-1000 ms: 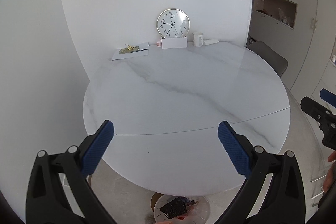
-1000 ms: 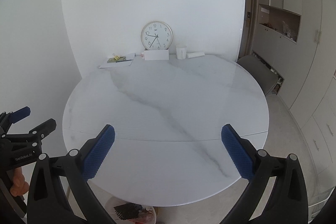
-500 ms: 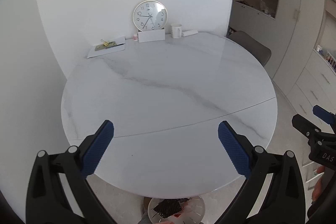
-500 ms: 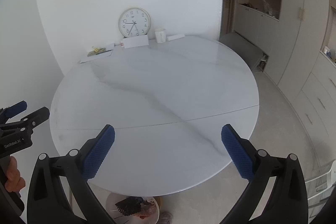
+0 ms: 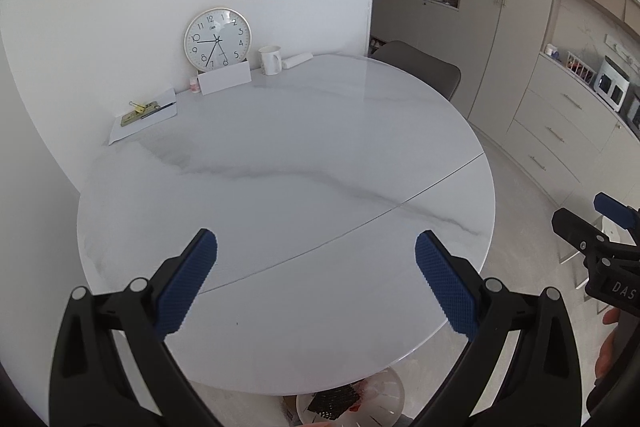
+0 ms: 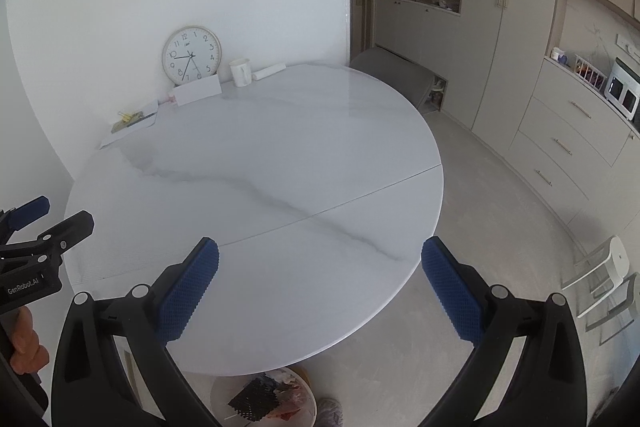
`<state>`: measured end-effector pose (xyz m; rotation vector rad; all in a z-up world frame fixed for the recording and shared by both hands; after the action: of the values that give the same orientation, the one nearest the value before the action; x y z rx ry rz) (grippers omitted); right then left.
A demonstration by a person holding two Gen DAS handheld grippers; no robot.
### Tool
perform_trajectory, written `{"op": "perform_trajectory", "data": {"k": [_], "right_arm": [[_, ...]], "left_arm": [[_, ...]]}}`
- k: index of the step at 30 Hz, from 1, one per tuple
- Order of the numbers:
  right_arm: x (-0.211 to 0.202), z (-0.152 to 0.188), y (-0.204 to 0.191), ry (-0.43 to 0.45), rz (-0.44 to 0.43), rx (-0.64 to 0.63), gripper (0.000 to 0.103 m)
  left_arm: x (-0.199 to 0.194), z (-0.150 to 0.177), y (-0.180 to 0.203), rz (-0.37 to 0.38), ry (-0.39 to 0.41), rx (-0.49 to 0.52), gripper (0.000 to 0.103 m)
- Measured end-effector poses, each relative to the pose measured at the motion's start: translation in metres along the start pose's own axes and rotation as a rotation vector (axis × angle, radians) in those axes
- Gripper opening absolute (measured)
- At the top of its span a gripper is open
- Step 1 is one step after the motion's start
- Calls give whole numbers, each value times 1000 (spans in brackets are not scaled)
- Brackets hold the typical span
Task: Collect trash
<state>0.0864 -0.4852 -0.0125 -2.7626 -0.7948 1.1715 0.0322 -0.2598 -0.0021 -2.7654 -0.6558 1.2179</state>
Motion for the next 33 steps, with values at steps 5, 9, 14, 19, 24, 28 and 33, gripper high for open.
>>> {"op": "perform_trajectory", "data": {"k": [5,9,14,19,24,28,33], "right_arm": [[-4,1,-9,13,26,5,101],[-7,-1,-10,25,40,10,101],[-9,-2,-8,32,47,14,101],[-9,-3,-4,33,39,20,101],[-9,-6,-5,36,33,15,101],[-7,-7,-4,31,22,15,101],[-6,-10,-2,30,24,14,101]], "left_arm": [[-3,1,-2,16,17,25,95],[-5,-1,-2,28,28,33,95],[-5,-3,1,33,34,38,95],[-4,-3,2,32,31,42,95],[-5,-5,2,28,32,40,95],[-4,-6,3,21,31,45,95],[-3,-6,6,26,29,43,95]]}}
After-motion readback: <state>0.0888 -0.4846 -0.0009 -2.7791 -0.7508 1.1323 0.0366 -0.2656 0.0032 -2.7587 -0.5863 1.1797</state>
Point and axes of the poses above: each gripper's, at about its wrist camera, not at the fingertips, and x roughly the way its jaws point, y to its right, z to its underside, the point moved 2 cm from there along x, roughly the way its jaws point, and after that the axes turned 15 degrees about -z, right-handed, at the moved point
